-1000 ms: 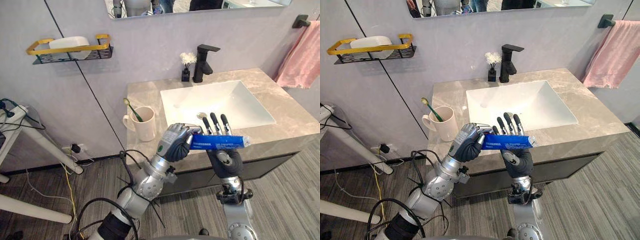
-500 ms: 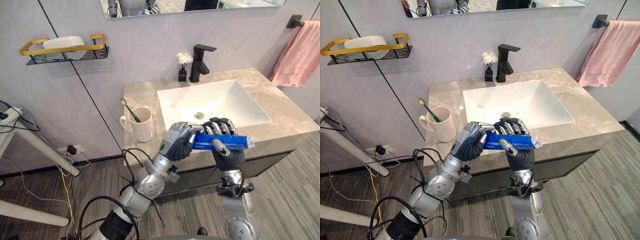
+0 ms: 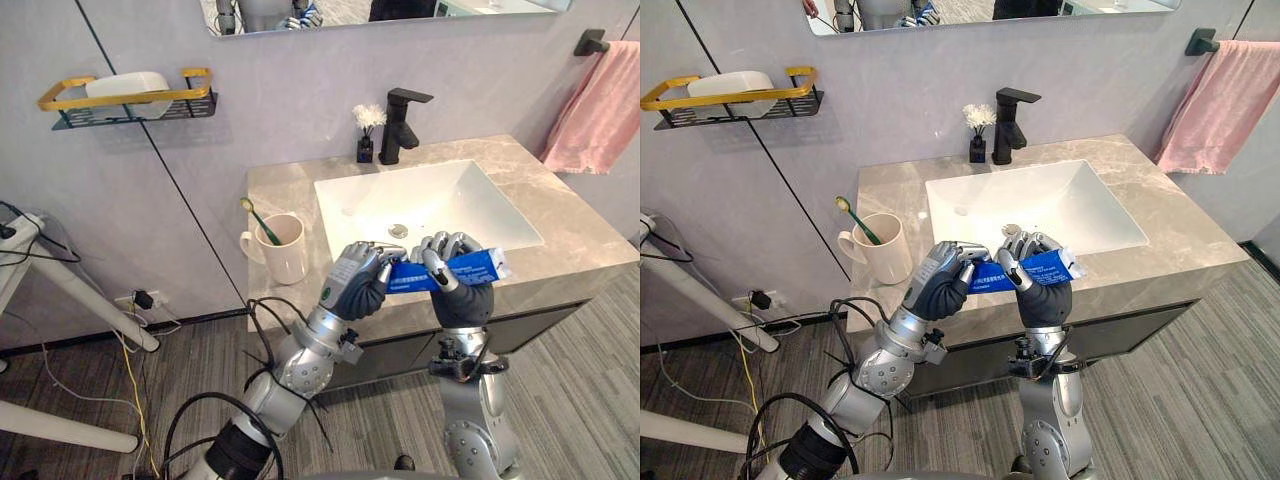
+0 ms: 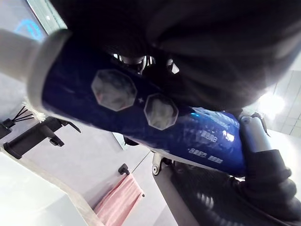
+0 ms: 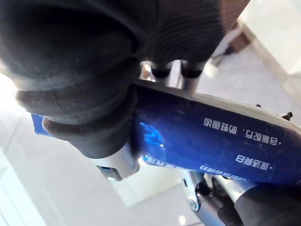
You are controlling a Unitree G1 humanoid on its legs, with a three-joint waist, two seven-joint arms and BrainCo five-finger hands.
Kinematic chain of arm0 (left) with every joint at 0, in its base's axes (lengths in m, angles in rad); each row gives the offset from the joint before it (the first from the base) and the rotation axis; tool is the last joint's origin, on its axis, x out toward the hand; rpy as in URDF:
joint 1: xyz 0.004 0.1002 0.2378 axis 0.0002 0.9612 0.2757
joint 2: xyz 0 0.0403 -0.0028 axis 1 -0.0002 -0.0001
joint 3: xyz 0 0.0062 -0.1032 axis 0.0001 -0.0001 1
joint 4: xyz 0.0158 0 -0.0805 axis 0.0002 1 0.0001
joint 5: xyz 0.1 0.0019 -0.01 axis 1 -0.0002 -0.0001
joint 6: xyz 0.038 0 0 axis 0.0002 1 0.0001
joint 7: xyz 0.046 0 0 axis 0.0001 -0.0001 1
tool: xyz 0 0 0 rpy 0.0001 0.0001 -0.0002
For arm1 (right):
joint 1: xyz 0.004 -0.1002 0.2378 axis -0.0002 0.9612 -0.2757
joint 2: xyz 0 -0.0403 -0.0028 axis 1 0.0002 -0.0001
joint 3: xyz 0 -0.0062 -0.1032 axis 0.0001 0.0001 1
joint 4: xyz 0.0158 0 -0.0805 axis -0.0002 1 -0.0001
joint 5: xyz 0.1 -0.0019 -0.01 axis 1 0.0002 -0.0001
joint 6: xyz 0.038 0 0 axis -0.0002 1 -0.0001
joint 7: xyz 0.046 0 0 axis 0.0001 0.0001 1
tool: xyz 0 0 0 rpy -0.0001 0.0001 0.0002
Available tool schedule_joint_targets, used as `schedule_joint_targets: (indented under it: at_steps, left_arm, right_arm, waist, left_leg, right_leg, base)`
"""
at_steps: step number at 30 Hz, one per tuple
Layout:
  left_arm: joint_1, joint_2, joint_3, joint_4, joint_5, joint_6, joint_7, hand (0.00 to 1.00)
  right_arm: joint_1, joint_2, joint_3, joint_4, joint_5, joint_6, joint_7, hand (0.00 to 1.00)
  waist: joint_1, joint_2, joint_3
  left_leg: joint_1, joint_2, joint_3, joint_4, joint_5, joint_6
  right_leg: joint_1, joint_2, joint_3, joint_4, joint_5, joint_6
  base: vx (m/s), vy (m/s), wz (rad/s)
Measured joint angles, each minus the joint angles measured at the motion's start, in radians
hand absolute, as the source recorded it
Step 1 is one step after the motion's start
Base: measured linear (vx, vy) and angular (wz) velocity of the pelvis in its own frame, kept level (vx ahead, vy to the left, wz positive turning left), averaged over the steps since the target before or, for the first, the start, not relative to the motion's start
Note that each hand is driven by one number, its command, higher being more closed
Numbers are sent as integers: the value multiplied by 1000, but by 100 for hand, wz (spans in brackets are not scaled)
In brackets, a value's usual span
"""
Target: Organize washtable
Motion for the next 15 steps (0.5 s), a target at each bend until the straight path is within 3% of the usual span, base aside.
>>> schedule_joint_targets:
  at_steps: [4,9,15]
  left_arm:
    - [0,0,27,12,-2,1,0,0]
    - [5,-1,150,9,-20,18,32,0]
    - [15,-7,283,-117,-82,27,70,0]
  right_arm:
    - [-1,-1,-19,0,-19,0,-16,100]
    - [-1,1,-77,0,-73,-2,-41,100]
    - [-1,6,-185,0,-79,-4,-44,100]
  waist:
    - [0,2,-1]
    - [-1,8,-2]
    - [7,18,-1]
  left_leg:
    - [1,0,0,0,0,0]
    - [7,0,-2,0,0,0]
    - [15,0,-8,0,0,0]
  right_leg:
    - [1,0,0,0,0,0]
    - [8,0,-2,0,0,0]
    - [21,0,-9,0,0,0]
  base:
    - [0,0,0]
    - [0,0,1]
    - [-1,1,2]
